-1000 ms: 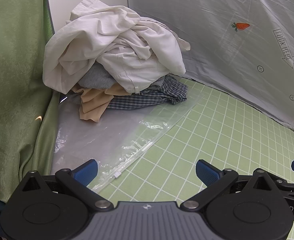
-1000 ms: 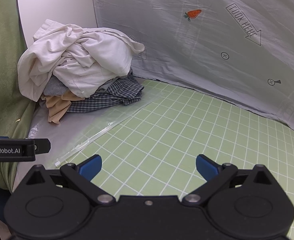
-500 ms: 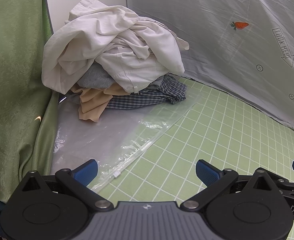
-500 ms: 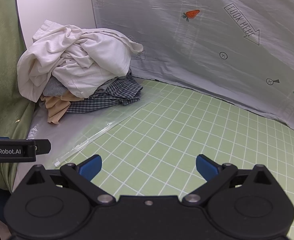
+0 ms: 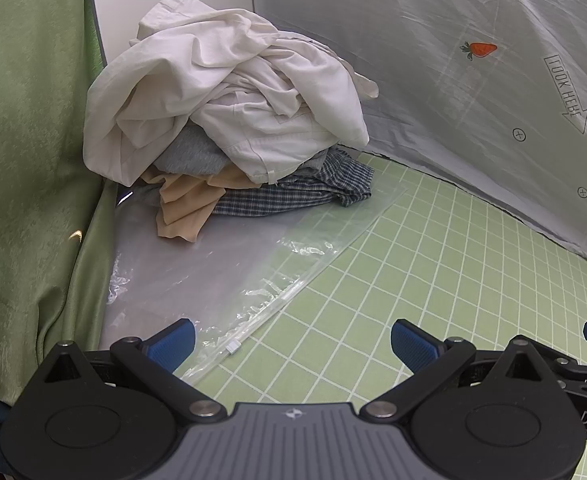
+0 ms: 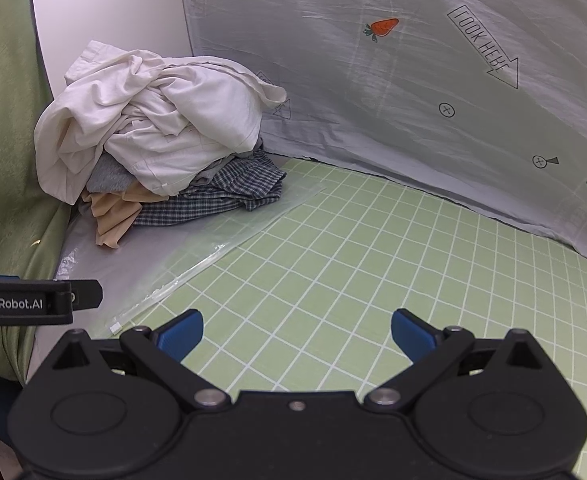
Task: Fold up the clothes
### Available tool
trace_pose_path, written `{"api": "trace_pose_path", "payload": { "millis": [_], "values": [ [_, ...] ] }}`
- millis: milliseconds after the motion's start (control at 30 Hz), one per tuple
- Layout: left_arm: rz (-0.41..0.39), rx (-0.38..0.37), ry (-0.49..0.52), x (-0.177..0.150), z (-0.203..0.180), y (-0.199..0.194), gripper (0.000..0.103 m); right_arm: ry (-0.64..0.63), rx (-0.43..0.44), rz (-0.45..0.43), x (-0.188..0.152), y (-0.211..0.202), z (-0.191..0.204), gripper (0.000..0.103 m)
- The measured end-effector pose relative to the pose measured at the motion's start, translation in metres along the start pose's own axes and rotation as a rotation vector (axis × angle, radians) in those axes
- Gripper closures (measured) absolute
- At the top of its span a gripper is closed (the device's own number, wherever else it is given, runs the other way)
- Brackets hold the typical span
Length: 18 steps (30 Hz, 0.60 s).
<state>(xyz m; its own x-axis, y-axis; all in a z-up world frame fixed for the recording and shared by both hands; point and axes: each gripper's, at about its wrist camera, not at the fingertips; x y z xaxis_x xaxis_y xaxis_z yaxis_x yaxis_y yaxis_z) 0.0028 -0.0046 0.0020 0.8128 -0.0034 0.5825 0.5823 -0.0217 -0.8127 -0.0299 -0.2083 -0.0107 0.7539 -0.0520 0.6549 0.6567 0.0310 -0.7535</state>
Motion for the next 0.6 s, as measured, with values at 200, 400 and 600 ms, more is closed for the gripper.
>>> {"api": "trace_pose_path", "payload": {
  "millis": [200,400,600],
  "values": [
    [0.005,0.0,-0.001,0.0,0.001,0.001,0.0,-0.007,0.008,0.005,0.0,0.001,0.003,0.002],
    [0.013,0.0,-0.001,0.001,0.002,0.003,0.0,-0.016,0.012,0.012,0.001,0.003,0.004,0.002],
    [0.029,0.001,-0.006,0.001,0.004,0.008,0.0,-0.056,0.024,0.023,0.001,0.008,0.014,0.002]
  ]
}}
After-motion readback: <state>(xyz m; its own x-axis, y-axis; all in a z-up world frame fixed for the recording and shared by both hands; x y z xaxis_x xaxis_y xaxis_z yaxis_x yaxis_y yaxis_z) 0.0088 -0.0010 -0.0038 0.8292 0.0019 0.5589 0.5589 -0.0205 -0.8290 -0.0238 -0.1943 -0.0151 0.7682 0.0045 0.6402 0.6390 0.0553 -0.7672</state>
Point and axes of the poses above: each gripper's, at about its wrist camera, not at the fingertips, and y roughly the way its jaws point, z to its left, x to its top, and after that the axes turned 7 degrees about z, right-handed
